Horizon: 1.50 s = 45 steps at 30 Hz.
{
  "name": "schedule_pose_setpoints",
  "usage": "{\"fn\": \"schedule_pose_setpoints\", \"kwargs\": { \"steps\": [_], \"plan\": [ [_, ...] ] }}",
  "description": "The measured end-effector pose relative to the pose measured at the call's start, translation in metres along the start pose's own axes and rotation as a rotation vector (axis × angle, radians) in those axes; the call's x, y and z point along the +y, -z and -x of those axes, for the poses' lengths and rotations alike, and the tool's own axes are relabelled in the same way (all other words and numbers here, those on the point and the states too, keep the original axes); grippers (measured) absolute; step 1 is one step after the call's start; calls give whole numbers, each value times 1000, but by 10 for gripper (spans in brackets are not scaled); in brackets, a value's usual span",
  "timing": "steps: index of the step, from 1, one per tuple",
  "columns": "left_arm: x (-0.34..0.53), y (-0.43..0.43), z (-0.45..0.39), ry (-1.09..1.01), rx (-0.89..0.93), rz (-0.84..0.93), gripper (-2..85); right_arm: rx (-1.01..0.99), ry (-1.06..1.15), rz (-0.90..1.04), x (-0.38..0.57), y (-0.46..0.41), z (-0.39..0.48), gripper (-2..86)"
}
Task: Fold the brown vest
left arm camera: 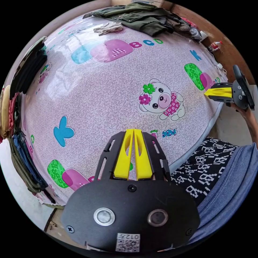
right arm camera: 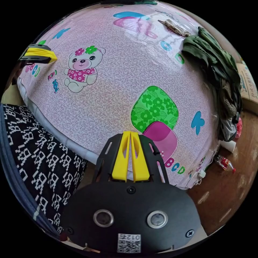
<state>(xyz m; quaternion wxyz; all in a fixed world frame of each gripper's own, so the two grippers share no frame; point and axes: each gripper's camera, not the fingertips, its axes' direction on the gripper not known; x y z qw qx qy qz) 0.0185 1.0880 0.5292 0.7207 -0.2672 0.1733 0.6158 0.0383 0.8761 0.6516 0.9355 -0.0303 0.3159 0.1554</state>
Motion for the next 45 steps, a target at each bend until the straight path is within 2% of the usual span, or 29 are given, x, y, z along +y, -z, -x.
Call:
{"fn": "schedule_pose_setpoints", "kwargs": {
  "steps": [3, 7, 11, 14, 16, 22, 26, 30, 31, 34, 36, 39, 41, 45],
  "plan": [
    [-8, 2, -19, 22, -28, 5, -1, -95, -41, -41, 9, -3, -18, 4],
    [-16, 4, -34, 79, 6, 3, 1, -322, -98, -126, 35, -7, -82, 1],
    [-21, 7, -45, 141, 35, -2, 1, -199, -255, -481, 79, 37, -211, 3],
    [-23, 8, -45, 218, 95, 9, 0, -2, -297, -640, 92, 61, -299, 8],
    [-25, 9, -43, 278, 139, 28, 0, 81, -260, -659, 87, 65, -342, 16],
    [-31, 15, -54, 326, 166, 81, 0, 189, -20, -510, 51, 47, -431, 81],
    [-27, 21, -62, 351, 170, 77, 0, 159, 86, -383, 29, 13, -474, 107],
    [-18, 27, -66, 381, 186, 57, 0, 107, 137, -292, 17, -23, -510, 112],
    [-15, 29, -68, 383, 188, 53, 0, 65, 139, -220, 13, -41, -524, 109],
    [-9, 35, -73, 374, 186, 54, -1, 40, 127, -175, 20, -67, -551, 63],
    [-5, 39, -75, 369, 188, 54, -1, -15, 165, -172, 28, -72, -561, 31],
    [6, 46, -77, 379, 207, 38, -1, -232, 207, -276, 50, -61, -583, 15],
    [18, 51, -76, 405, 239, 22, 0, -557, 182, -515, 81, -40, -625, 11],
    [29, 63, -78, 390, 271, 27, 2, -850, 81, -894, 143, -29, -691, 8]
  ]
}}
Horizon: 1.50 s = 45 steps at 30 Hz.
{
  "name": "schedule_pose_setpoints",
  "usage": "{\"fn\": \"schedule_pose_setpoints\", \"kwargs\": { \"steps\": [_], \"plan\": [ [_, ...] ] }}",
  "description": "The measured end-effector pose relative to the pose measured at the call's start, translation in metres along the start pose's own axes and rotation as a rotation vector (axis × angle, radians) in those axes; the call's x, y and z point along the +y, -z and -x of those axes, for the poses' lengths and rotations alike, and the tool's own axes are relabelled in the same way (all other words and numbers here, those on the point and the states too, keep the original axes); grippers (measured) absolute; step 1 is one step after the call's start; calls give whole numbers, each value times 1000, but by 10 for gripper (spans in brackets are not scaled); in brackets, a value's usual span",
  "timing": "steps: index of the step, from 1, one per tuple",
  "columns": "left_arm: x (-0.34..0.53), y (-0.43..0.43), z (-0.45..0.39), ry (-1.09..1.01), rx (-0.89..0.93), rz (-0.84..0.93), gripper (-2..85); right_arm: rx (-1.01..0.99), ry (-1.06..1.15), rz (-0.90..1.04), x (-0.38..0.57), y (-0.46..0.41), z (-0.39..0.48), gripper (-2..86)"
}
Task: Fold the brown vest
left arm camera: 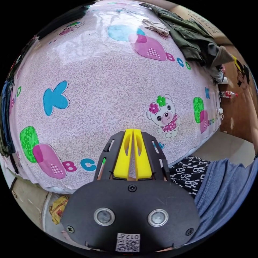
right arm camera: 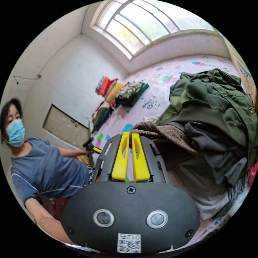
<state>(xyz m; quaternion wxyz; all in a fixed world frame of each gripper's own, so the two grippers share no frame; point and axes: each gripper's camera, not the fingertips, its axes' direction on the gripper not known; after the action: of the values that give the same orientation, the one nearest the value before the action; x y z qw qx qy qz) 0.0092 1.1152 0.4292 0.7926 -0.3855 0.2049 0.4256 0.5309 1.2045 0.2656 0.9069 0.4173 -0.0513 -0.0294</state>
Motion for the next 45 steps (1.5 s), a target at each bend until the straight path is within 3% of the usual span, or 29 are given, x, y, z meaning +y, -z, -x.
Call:
{"fn": "schedule_pose_setpoints", "kwargs": {
  "steps": [2, 5, 11, 14, 20, 24, 28, 32, 38, 45],
  "plan": [
    [7, 18, -12, -77, 122, -64, 5, -130, -16, -230, 22, 50, -11, 7],
    [11, 64, -42, -192, 202, -241, 14, -210, -18, -415, 51, 93, -20, 7],
    [-14, 184, -127, -420, 82, -619, 106, -203, -38, -475, 96, 135, -52, 7],
    [-45, 226, -165, -506, 84, -658, 145, -209, -55, -493, 122, 154, -77, 7],
    [-77, 250, -266, -685, -178, -646, 178, -262, -88, -533, 172, 190, -136, 7],
    [-78, 247, -323, -792, -240, -609, 187, -309, -90, -565, 193, 211, -169, 7],
    [-72, 250, -365, -818, -340, -608, 134, -340, -78, -589, 206, 232, -195, 7],
    [-59, 275, -380, -761, -656, -702, 53, -360, -80, -648, 211, 256, -212, 7],
    [-19, 432, -349, -748, -390, -871, 9, -387, 1, -772, 174, 310, -193, 5],
    [49, 629, -327, -723, -337, -1089, -1, -406, 200, -835, 81, 383, -107, 3]
  ]
}}
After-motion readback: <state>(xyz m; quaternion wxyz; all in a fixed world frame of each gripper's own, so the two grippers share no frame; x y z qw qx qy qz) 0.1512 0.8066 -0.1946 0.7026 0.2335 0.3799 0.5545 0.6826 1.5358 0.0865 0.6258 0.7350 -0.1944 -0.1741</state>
